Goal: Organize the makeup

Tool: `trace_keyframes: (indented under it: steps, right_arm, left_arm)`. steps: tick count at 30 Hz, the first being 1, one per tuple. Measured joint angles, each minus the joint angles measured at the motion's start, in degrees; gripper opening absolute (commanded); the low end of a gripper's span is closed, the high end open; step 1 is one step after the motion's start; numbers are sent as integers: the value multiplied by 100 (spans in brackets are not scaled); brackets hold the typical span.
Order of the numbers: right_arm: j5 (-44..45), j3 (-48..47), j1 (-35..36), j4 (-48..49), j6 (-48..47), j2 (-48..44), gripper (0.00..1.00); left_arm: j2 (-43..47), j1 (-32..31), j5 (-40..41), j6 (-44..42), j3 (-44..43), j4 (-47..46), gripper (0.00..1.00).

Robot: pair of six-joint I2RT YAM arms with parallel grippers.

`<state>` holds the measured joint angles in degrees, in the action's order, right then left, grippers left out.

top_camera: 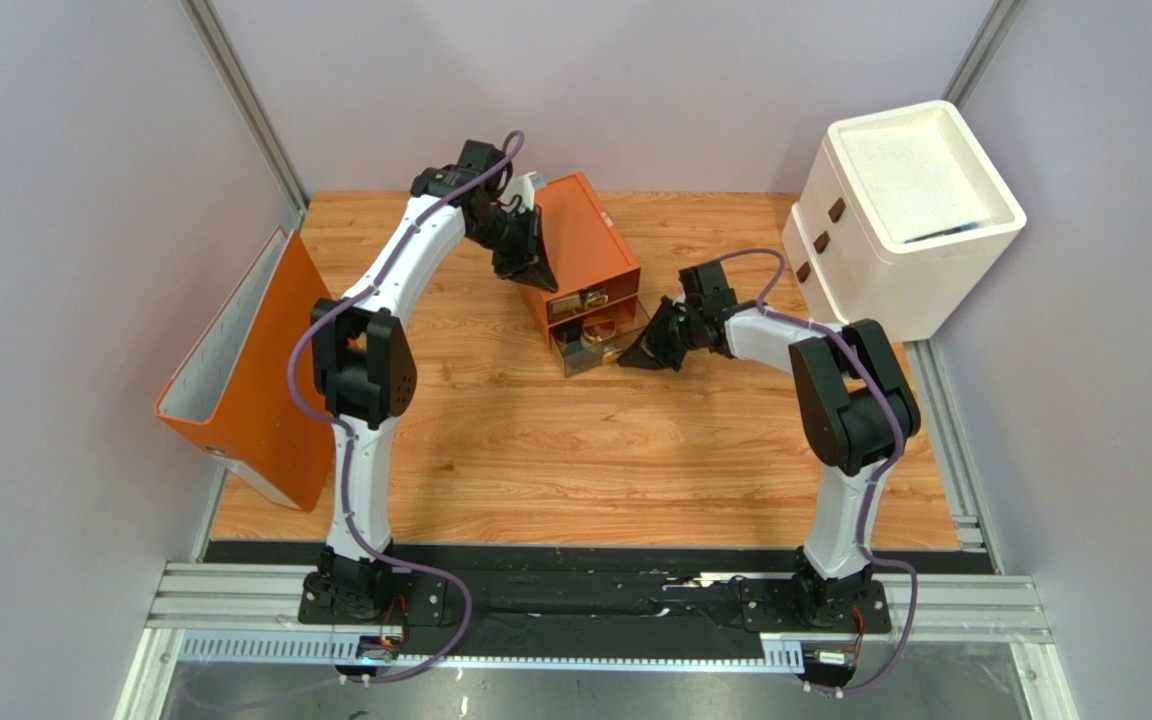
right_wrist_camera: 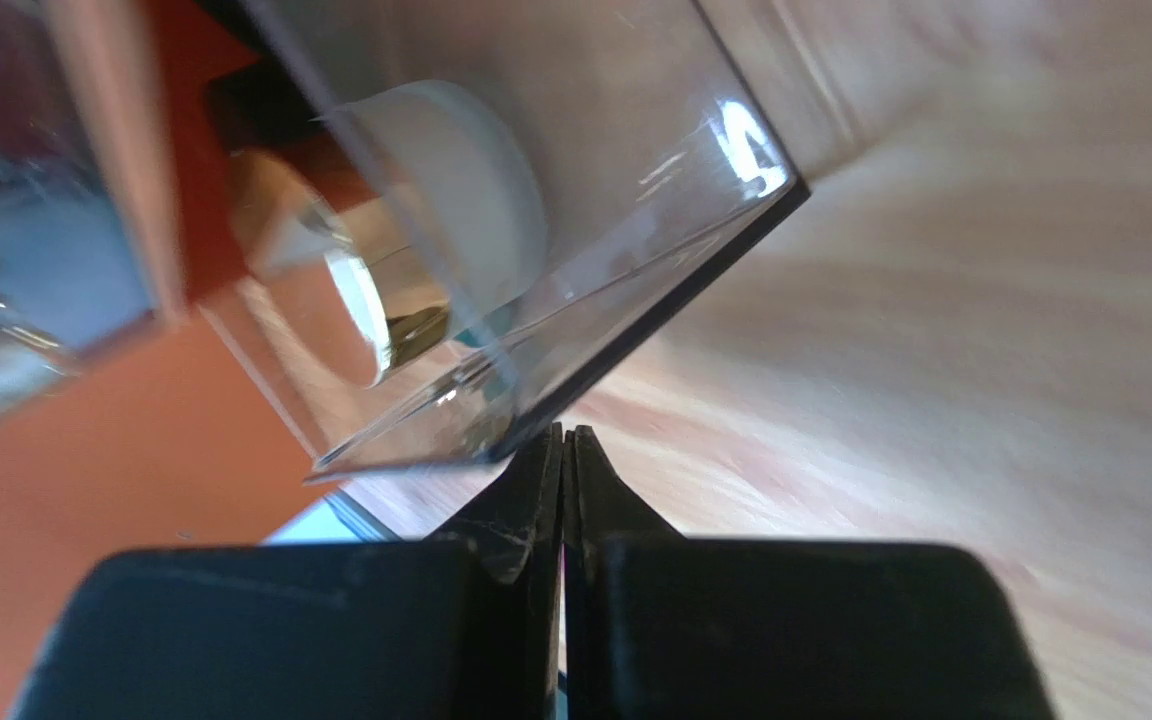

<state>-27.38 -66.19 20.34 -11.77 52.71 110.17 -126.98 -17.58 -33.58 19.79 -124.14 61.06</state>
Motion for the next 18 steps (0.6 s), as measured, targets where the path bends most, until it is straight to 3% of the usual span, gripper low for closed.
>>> trace_keyframes:
  steps: [9,18]
  right_arm:
    - [-20,-981,11,433,514,695,0]
    - [-2,-1080,50,577,914,990,0]
  left_arm:
    - [0,0,-2,-48,-2,7,0]
    - [0,-2,0,-85,-13,22,0]
